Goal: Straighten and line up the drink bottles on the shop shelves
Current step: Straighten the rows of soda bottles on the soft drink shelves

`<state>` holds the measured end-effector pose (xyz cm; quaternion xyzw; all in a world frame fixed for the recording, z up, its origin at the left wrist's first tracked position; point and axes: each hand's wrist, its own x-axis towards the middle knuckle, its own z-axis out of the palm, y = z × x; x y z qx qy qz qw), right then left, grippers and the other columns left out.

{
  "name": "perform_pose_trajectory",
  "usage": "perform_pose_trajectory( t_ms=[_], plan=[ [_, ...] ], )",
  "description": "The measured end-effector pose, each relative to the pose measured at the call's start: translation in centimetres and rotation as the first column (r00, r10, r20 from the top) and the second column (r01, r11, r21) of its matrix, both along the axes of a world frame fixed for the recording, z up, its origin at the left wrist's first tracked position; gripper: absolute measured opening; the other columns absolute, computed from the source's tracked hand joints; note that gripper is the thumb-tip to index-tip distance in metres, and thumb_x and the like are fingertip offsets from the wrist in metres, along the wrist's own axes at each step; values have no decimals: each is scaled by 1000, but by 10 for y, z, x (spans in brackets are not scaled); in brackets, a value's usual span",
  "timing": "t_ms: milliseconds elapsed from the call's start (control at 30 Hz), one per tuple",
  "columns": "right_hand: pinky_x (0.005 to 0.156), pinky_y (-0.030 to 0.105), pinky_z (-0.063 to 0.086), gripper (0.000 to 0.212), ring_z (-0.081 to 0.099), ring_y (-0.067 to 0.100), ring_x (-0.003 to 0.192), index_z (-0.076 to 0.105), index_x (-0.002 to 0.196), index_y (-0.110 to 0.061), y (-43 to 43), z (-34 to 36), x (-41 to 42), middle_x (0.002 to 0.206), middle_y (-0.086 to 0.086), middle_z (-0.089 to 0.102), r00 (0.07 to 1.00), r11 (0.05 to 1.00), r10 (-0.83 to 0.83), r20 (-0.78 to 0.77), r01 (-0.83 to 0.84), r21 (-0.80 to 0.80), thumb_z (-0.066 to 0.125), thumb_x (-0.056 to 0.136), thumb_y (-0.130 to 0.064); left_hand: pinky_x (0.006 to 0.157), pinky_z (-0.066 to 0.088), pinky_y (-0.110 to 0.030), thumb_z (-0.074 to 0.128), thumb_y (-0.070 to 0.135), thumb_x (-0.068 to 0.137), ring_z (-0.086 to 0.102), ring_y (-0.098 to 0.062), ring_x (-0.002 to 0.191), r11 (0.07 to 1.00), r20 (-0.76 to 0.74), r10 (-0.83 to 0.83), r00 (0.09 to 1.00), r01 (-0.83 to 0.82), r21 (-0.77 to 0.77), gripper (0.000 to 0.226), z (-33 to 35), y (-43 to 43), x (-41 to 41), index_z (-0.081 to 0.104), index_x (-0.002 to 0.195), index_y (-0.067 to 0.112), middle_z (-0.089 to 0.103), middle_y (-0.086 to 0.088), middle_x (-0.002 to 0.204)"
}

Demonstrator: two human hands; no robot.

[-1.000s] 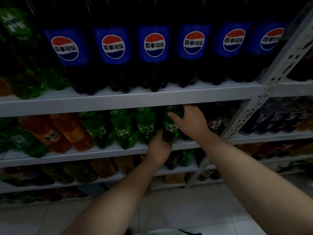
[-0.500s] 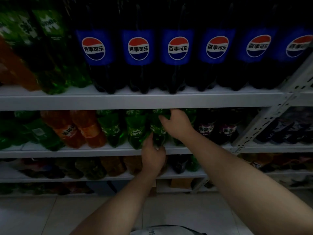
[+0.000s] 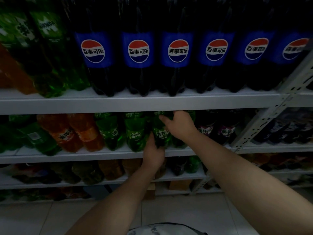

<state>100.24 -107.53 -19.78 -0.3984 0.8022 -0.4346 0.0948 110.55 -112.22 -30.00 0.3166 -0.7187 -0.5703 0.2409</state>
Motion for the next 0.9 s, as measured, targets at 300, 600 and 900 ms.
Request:
perform_pose_trajectory(
  t_ms=[300, 600, 900],
  plan=[
    [73, 31, 51, 41, 59, 23, 87, 59, 114, -3, 6, -9, 12, 97, 13, 64, 951, 990, -115, -286, 85, -114, 66, 86, -32, 101, 33, -20, 57, 11, 90, 45, -9, 121, 995, 24, -64, 998, 65, -71, 58, 7, -5, 3, 36, 144, 19, 50, 4, 134],
    [61, 30, 53, 33, 62, 25, 81, 62, 116, -2, -16, -18, 54, 109, 13, 63, 859, 966, 39, -511, -164, -202, 59, 85, -13, 84, 38, -16, 73, 15, 79, 52, -16, 102, 847, -22, 474, 880, -462, -263, 47, 4, -38, 56, 53, 121, 6, 51, -6, 114],
    [59, 26, 46, 18, 55, 13, 66, 48, 96, -21, -64, -12, 57, 73, -1, 57, 987, 986, 144, -72, -137, 99, 57, 87, -34, 110, 29, -36, 78, 33, 73, 32, -25, 134, 909, 218, 383, 898, -324, -262, 99, -5, -49, 24, 18, 147, 7, 31, -13, 146]
  ],
)
